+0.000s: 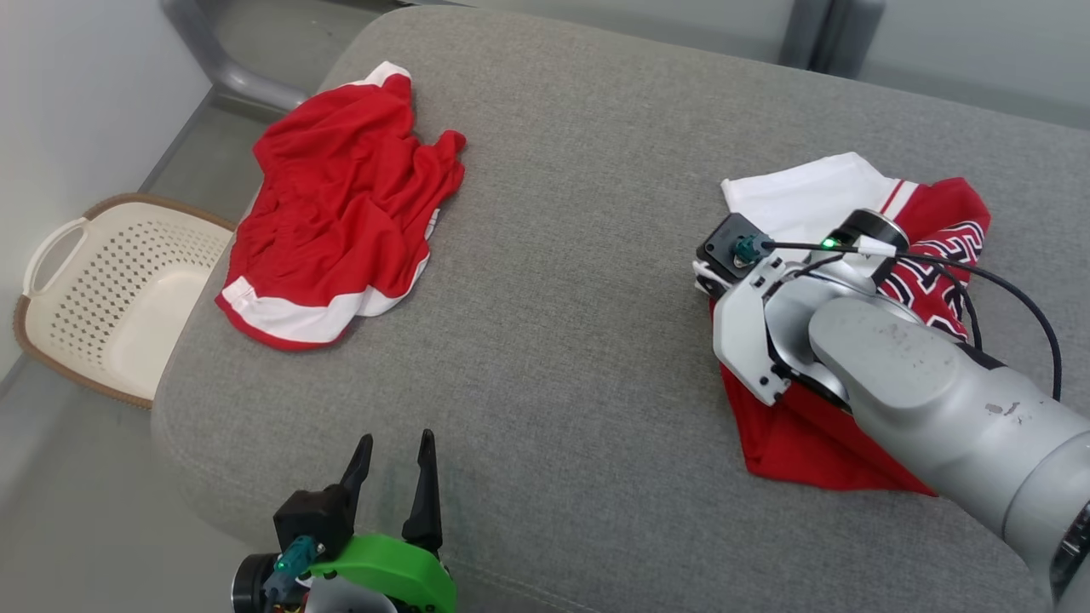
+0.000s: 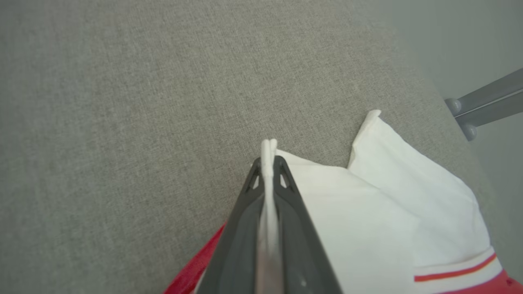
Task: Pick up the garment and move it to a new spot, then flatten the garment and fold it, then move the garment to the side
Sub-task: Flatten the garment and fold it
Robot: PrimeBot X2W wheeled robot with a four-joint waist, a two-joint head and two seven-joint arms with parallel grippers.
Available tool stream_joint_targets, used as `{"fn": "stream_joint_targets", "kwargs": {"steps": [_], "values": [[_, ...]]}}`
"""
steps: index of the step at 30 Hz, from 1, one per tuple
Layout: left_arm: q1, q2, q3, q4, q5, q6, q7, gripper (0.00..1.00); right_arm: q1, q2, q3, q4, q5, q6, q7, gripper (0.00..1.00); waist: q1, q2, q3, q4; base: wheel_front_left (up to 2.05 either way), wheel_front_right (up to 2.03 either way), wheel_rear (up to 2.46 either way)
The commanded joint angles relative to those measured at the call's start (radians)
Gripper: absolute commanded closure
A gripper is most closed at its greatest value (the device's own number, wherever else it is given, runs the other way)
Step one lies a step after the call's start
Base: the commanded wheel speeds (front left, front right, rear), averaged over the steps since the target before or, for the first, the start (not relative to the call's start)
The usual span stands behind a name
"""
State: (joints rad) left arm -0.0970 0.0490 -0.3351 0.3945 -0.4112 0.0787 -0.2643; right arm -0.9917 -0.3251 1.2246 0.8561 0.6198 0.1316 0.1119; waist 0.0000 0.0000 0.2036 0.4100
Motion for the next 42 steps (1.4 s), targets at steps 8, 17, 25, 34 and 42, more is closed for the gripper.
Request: {"fn": "stream_joint_targets", "kwargs": {"steps": [8, 17, 25, 34, 42], "values": [[-0.002, 0.003, 0.039, 0.009, 0.051, -0.022, 0.0, 0.0, -0.065, 0.051, -0.211, 0.135, 0.012, -0.002, -0.279, 1.0, 0.0, 0.0, -0.091, -0.17, 0.0, 0.0, 0.0], [0.017, 0.003, 0.066, 0.011, 0.079, -0.036, 0.0, 0.0, 0.023, -0.026, -0.468, 0.284, 0.025, -0.002, -0.378, 1.0, 0.0, 0.0, -0.147, -0.36, 0.0, 0.0, 0.0], [0.014, 0.003, 0.055, 0.031, 0.087, -0.051, 0.0, 0.0, 0.278, -0.124, -0.808, 0.273, -0.078, -0.002, -0.377, 0.0, 0.0, 0.0, -0.146, -0.468, 0.0, 0.0, 0.0], [-0.022, 0.003, 0.033, 0.051, 0.086, -0.062, 0.0, 0.0, 0.54, -0.005, -1.182, -0.025, -0.358, -0.001, -0.377, 0.0, 0.0, 0.0, -0.119, -0.53, 0.0, 0.0, 0.0], [-0.166, 0.004, -0.015, 0.116, 0.139, -0.045, 0.0, 0.0, 0.611, 0.167, -1.286, -0.203, -0.517, -0.001, -0.377, 0.0, 0.0, 0.0, -0.024, -0.582, 0.0, 0.0, 0.0]]}}
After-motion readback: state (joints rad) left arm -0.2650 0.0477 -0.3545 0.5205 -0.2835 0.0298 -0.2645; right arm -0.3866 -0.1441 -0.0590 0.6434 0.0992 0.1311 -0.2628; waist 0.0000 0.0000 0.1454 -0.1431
